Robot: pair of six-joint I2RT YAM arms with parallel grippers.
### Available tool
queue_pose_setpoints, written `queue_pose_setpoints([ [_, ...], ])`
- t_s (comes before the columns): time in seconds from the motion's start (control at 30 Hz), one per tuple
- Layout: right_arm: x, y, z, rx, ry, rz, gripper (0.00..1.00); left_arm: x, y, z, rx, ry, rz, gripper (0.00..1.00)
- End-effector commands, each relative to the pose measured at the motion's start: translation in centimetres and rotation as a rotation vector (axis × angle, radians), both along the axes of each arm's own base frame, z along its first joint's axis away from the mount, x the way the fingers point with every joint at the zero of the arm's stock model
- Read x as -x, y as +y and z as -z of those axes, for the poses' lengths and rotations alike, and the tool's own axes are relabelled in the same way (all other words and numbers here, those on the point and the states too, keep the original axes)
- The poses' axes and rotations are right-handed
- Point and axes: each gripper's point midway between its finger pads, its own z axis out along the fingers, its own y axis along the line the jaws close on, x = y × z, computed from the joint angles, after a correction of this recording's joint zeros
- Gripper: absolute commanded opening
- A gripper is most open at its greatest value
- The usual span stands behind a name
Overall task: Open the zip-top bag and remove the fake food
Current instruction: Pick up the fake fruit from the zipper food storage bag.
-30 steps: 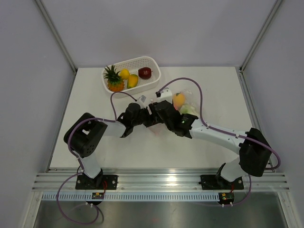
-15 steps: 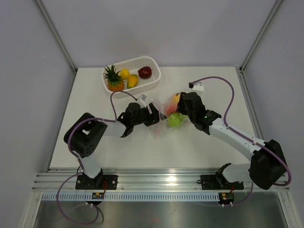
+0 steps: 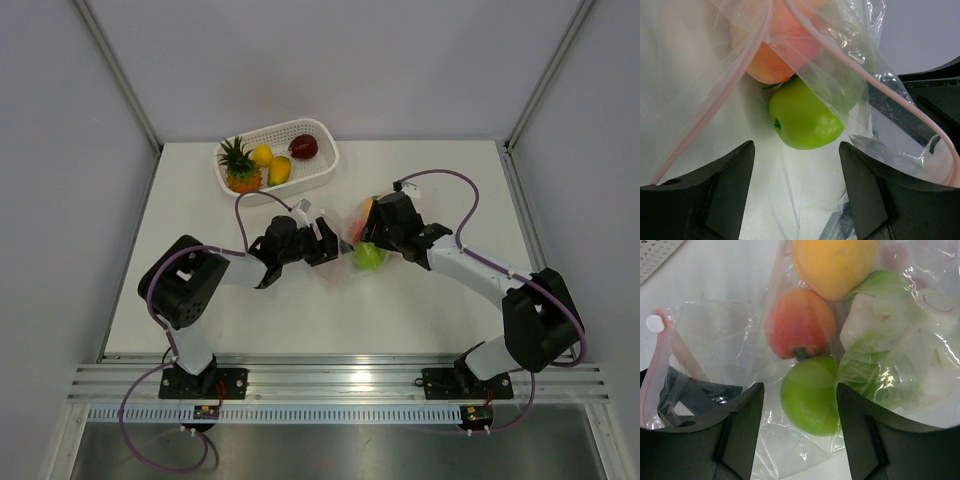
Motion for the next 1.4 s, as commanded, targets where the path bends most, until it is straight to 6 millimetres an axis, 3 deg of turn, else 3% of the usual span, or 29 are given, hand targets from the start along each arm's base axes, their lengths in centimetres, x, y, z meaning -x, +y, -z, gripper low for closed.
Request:
queue_pose_setpoints([
  [0.0, -0.3, 0.8, -2.0, -0.078, -0.005, 0.030, 0.67, -1.0, -1.3, -3.0, 0.061, -0.106, 0.030, 0.72],
  [0.13, -0.2, 0.1, -2.1, -0.085, -0.026, 0.063, 0.65, -1.2, -1.2, -2.8, 0.046, -0.106, 0.024, 0.72],
  [0.37, -0.3, -0.3, 0.5, -0.059, 0.050, 0.120, 0.57, -1.4, -1.3, -2.2, 0.040, -0.103, 0.027, 0.73],
  [0.7, 0.1, 1.7, 3.8, -0.121, 0.137, 0.090, 0.54, -1.5, -1.3, -1.3, 0.037, -0.085, 0.015, 0.73],
  [0.9, 0.3, 3.4, 4.6, -0.195, 0.178, 0.057, 0.52, -1.6, -1.6, -0.9, 0.042, -0.088, 0.015, 0.73],
  [1.07, 0.2, 3.3, 4.2, -0.202, 0.165, 0.067, 0.52, -1.2, -2.0, -0.6, 0.047, -0.076, 0.026, 0.74],
  [1.27, 0.1, 1.4, 0.0, -0.169, 0.038, 0.083, 0.55, -1.2, -1.8, -1.0, 0.034, -0.091, 0.019, 0.75],
  [1.37, 0.4, 0.7, -1.1, -0.134, 0.020, 0.075, 0.58, -1.3, -1.9, -1.2, 0.034, -0.093, 0.023, 0.76],
])
